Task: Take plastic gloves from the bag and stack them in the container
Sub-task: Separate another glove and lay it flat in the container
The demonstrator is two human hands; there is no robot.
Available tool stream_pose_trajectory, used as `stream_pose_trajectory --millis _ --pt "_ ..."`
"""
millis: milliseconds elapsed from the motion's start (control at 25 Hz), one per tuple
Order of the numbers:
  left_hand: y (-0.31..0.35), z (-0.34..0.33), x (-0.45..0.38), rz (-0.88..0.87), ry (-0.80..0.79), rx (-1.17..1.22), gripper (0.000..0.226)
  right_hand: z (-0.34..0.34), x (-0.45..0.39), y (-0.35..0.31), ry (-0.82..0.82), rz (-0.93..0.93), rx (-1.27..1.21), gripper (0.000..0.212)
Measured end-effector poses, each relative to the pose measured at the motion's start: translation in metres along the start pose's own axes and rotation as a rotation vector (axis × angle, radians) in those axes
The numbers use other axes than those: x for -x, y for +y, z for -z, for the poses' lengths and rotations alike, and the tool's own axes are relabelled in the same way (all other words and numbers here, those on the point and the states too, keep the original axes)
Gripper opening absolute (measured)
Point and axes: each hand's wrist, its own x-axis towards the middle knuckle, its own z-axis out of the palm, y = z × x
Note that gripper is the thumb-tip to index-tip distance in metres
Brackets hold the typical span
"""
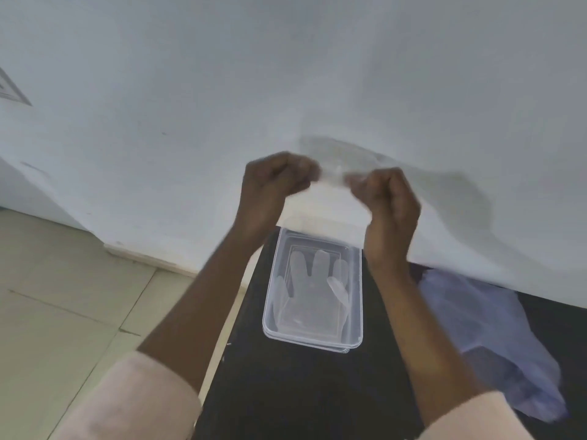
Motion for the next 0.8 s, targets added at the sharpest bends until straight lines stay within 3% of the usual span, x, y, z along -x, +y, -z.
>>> stream_pose_trajectory --millis 240,480,800 --pt "-0.117 0.018 0.050 0.364 0.027 -0.382 0.019 0.019 0.083 0.086 -0.168 -0.413 0.314 0.022" --pt "-0.149 0.001 0.059 0.349 -0.046 -0.641 0.020 0.017 0.095 0.110 -0.226 -0.539 0.535 0.021" --pt "-0.186 -0.015 0.078 0.403 -0.052 -0.780 0.021 0.009 0.110 0.130 -0.257 -0.652 0.751 0.020"
